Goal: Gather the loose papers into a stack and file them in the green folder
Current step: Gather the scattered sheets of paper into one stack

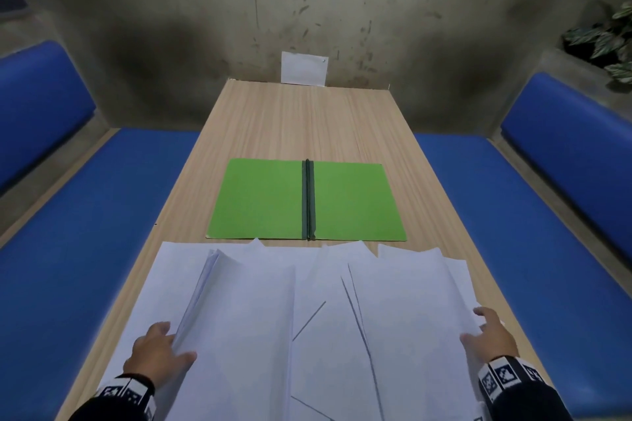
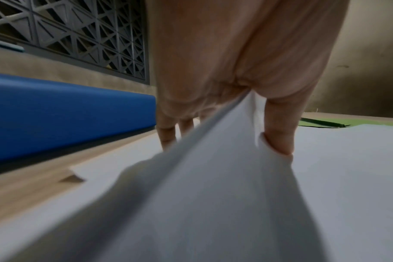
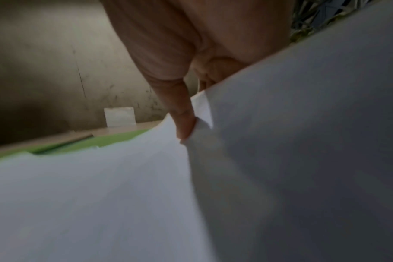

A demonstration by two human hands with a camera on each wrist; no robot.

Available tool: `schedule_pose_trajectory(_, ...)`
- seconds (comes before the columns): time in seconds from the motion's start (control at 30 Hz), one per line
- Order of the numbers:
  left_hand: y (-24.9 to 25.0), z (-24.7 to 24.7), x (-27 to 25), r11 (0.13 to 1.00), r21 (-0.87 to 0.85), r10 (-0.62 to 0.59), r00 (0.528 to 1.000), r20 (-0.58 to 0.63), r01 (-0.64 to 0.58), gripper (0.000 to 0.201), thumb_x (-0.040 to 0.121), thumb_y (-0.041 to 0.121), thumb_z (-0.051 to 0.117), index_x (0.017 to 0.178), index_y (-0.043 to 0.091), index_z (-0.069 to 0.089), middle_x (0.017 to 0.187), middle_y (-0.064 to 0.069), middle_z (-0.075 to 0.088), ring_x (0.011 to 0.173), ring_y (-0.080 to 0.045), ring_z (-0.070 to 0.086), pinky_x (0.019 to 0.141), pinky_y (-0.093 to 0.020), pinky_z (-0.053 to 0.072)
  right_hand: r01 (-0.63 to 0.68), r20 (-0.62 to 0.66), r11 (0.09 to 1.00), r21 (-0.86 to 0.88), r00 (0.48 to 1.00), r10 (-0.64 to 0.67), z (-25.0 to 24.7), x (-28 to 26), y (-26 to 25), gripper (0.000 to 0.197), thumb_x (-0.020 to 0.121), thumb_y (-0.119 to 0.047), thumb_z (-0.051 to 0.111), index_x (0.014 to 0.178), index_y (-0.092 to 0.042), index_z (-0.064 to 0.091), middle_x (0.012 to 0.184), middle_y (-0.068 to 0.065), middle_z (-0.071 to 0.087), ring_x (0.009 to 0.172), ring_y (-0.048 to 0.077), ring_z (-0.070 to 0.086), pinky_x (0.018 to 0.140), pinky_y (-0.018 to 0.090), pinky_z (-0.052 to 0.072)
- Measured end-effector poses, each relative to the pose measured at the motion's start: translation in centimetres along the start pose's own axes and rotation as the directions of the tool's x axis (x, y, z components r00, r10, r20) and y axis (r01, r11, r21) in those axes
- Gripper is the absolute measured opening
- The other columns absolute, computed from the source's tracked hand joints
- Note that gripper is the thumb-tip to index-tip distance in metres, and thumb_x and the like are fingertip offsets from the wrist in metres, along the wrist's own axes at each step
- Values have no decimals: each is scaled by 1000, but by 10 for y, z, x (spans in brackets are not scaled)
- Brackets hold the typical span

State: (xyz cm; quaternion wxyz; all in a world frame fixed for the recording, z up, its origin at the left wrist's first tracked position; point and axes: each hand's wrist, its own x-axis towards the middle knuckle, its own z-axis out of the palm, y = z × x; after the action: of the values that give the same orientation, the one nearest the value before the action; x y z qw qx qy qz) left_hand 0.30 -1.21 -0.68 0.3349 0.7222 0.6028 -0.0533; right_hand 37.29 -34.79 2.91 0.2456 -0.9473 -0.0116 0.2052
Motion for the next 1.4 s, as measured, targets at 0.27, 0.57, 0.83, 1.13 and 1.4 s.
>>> schedule_pose_trajectory(0.27,39,-21,21,972,148,161,976,143,-182,88,54,37,75,131,16,38,134,-6,44,118,-23,50,100,-34,43,-75,282,993,92,958,46,41,-10,-14,15,76,1,54,88,-2,61,94,17,63,94,32,59,77,30,43)
schedule_pose_trajectory(0.57,58,-25,54,930,315,111,961,252,-190,129,54,44,79,148,8,-1,153,-5,27,144,-20,17,116,-41,21,-195,338,932,304,937,86,69,-27,-21,17,74,-5,64,74,-3,47,80,10,48,71,23,48,62,29,36)
schedule_pose_trajectory(0.83,64,-23,49,903,358,131,946,297,-237,122,54,43,80,148,21,6,144,-10,31,133,-24,37,106,-34,39,-190,430,935,301,902,45,88,-34,-23,22,78,-1,67,98,5,61,88,13,66,80,25,60,68,28,46)
schedule_pose_trajectory(1.13,77,-11,35,812,471,176,914,365,-344,117,52,52,76,147,30,11,138,-8,35,123,-26,49,101,-38,44,-165,450,976,142,889,85,97,-30,-28,21,77,-14,54,93,-3,63,81,4,62,72,16,55,55,18,42)
schedule_pose_trajectory(1.4,89,11,17,794,334,291,801,523,-507,74,65,41,76,130,27,43,119,0,45,116,-21,50,97,-29,44,-136,505,979,154,862,41,96,-26,-21,42,77,-26,69,112,-4,63,112,12,66,101,26,60,86,28,44)
